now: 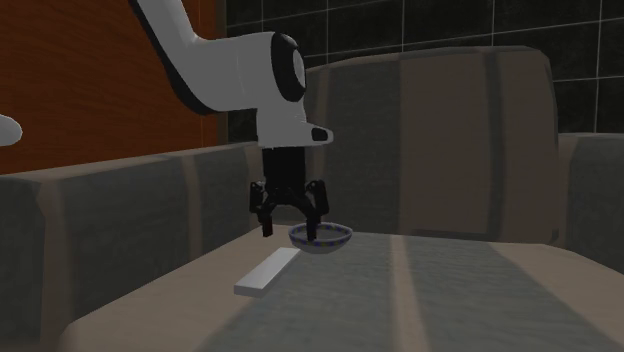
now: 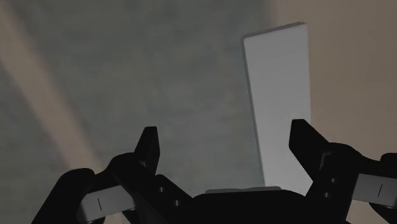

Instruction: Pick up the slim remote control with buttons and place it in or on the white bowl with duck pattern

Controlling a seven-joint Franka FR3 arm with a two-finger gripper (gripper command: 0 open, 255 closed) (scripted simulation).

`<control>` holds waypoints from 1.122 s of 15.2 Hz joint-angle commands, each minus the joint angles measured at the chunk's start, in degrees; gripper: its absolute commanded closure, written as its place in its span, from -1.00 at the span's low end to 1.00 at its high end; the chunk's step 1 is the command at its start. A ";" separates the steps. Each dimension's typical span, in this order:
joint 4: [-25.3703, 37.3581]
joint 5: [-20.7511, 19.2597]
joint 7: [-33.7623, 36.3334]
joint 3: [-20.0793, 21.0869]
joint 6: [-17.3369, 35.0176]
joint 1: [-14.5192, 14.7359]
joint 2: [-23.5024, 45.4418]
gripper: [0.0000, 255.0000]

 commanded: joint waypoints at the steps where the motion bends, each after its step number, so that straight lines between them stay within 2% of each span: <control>1: 2.71 -1.10 2.32 1.09 0.60 0.64 3.95 -1.00; 6: 9.95 -5.11 8.07 2.62 2.33 3.14 14.83 -1.00; 14: 7.82 -7.35 9.58 1.89 7.44 3.70 18.22 -1.00; 17: 7.82 -7.34 9.58 1.88 7.44 3.70 18.22 -1.00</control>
